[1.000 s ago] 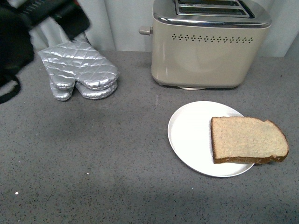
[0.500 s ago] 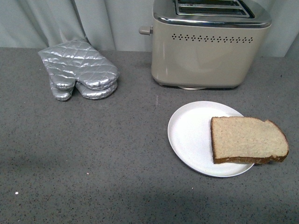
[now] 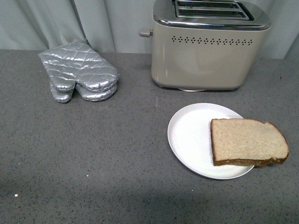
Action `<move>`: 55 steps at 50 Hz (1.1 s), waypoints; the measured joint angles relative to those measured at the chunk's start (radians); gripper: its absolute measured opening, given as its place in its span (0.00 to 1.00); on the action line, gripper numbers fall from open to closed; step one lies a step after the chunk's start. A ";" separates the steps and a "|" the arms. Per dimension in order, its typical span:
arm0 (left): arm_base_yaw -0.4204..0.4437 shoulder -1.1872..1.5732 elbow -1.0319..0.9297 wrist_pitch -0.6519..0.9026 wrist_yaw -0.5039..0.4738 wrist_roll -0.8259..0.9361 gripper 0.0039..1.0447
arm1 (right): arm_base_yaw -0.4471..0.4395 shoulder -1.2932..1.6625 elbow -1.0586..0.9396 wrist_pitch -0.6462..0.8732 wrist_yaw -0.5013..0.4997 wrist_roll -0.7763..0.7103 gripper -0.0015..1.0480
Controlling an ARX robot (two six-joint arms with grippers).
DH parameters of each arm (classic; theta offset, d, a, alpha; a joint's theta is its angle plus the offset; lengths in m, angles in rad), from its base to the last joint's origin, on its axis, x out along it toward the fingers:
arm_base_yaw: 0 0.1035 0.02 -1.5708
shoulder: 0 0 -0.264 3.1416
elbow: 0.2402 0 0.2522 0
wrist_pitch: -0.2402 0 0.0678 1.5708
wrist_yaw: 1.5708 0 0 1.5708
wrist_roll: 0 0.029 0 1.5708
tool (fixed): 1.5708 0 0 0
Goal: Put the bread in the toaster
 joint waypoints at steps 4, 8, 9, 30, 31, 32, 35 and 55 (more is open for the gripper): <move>0.001 -0.065 0.000 -0.059 -0.001 0.000 0.03 | 0.000 0.000 0.000 0.000 0.000 0.000 0.91; 0.001 -0.120 0.000 -0.111 0.000 0.000 0.03 | 0.000 0.000 0.000 0.000 0.000 0.000 0.91; 0.001 -0.138 0.000 -0.128 0.000 0.000 0.03 | 0.000 0.000 0.000 0.000 0.000 0.000 0.91; 0.001 -0.324 0.000 -0.306 0.000 0.000 0.03 | 0.000 0.000 0.000 0.000 0.000 0.000 0.91; 0.001 -0.332 0.000 -0.313 0.000 0.000 0.03 | 0.000 0.000 0.000 0.000 0.000 0.000 0.91; 0.001 -0.340 0.000 -0.320 0.000 0.000 0.03 | 0.000 0.000 0.000 0.000 0.000 0.000 0.91; 0.001 -0.357 0.000 -0.338 0.000 0.000 0.03 | 0.000 0.000 0.000 0.000 0.000 0.000 0.91; 0.001 -0.462 0.000 -0.443 0.000 0.000 0.03 | 0.000 0.000 0.000 0.000 0.000 0.000 0.91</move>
